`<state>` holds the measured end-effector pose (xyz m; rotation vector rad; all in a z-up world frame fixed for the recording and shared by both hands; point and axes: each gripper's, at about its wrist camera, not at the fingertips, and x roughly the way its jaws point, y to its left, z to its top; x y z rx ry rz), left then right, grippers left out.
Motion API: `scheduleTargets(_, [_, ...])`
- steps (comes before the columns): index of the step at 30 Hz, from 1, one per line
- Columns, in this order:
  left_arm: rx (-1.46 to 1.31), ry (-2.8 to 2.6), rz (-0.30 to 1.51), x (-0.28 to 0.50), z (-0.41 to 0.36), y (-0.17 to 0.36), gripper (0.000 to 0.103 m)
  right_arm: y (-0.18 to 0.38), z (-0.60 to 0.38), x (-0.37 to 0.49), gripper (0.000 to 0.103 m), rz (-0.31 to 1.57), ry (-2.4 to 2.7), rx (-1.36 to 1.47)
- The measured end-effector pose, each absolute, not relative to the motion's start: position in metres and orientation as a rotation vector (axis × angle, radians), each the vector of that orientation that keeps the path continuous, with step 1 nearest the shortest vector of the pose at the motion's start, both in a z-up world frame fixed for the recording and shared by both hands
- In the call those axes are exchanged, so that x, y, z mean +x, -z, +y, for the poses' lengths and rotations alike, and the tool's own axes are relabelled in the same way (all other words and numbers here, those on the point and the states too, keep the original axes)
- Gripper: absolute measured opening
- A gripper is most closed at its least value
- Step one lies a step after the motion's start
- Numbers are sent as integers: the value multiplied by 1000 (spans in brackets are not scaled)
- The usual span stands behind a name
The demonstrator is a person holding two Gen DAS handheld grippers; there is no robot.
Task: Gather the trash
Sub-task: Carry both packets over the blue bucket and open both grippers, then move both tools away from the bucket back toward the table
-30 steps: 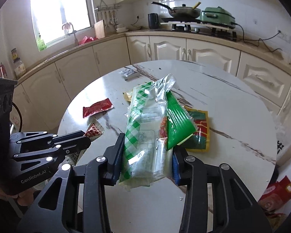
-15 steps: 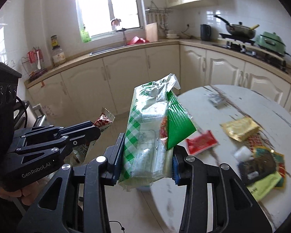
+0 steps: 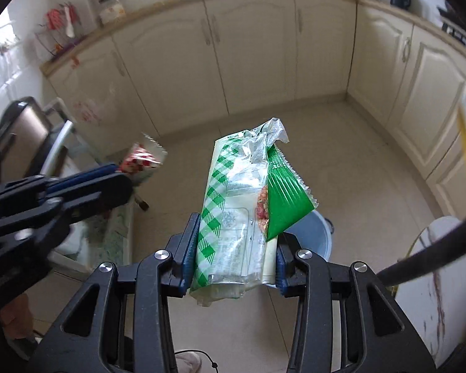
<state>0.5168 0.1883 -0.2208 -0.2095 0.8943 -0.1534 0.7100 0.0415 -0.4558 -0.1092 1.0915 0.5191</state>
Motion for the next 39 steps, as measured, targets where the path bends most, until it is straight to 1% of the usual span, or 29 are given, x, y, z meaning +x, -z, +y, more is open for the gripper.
scheduleTargets(3, [-216, 161, 941, 557, 195, 240, 4, 500, 36, 740, 40, 1141, -482, -106])
scheduleTargets(6, [-221, 176, 987, 602, 194, 263, 4, 531, 29, 763, 42, 1181, -447, -91])
scheduleTargets(7, [-217, 180, 1001, 618, 193, 273, 4, 540, 25, 769, 46, 1187, -433, -84])
scheduleTargets(8, [-214, 185, 1013, 630, 190, 282, 4, 547, 22, 774, 54, 1200, -423, -78])
scheduleTargets(9, [-214, 192, 1029, 642, 187, 289, 4, 552, 18, 777, 58, 1207, -403, -85])
scheduleTargets(10, [-217, 201, 1044, 650, 184, 299, 4, 556, 14, 779, 65, 1201, -381, -99])
scheduleTargets(11, [-219, 206, 1060, 661, 181, 308, 4, 559, 11, 780, 70, 1197, -366, -107])
scheduleTargets(12, [-219, 208, 1074, 670, 178, 317, 4, 561, 7, 782, 71, 1201, -353, -111])
scheduleTargets(14, [-215, 209, 1105, 689, 172, 333, 4, 568, -2, 785, 80, 1213, -335, -109])
scheduleTargets(18, [-219, 211, 1128, 727, 164, 352, 5, 575, -21, 795, 81, 1226, -275, -136])
scheduleTargets(19, [-229, 217, 1134, 734, 163, 354, 6, 576, -25, 796, 82, 1231, -271, -130])
scheduleTargets(20, [-246, 226, 1144, 744, 160, 356, 7, 576, -27, 797, 83, 1235, -277, -124])
scheduleTargets(21, [-253, 230, 1158, 750, 160, 358, 12, 576, -28, 798, 83, 1236, -285, -127])
scheduleTargets(23, [-216, 217, 1161, 754, 155, 357, 15, 575, -27, 799, 85, 1231, -278, -153])
scheduleTargets(24, [-197, 209, 1154, 757, 155, 354, 21, 576, -28, 800, 86, 1232, -280, -151])
scheduleTargets(25, [-190, 202, 1148, 755, 154, 352, 32, 575, -29, 800, 88, 1233, -285, -143])
scheduleTargets(26, [-188, 188, 1140, 754, 157, 349, 39, 573, -28, 801, 88, 1232, -288, -138])
scheduleTargets(27, [-182, 165, 1127, 757, 162, 345, 49, 572, -28, 801, 88, 1234, -287, -136])
scheduleTargets(28, [-178, 146, 1114, 753, 165, 341, 51, 571, -28, 800, 88, 1232, -290, -135])
scheduleTargets(33, [-167, 54, 1067, 745, 190, 311, 52, 554, -16, 787, 87, 1213, -322, -123])
scheduleTargets(35, [-167, 10, 1039, 737, 202, 294, 54, 541, -10, 778, 86, 1200, -349, -129])
scheduleTargets(37, [-163, -28, 998, 724, 212, 274, 60, 525, -1, 768, 86, 1177, -373, -137])
scheduleTargets(39, [-170, -40, 953, 712, 221, 252, 62, 505, 9, 754, 87, 1162, -411, -138])
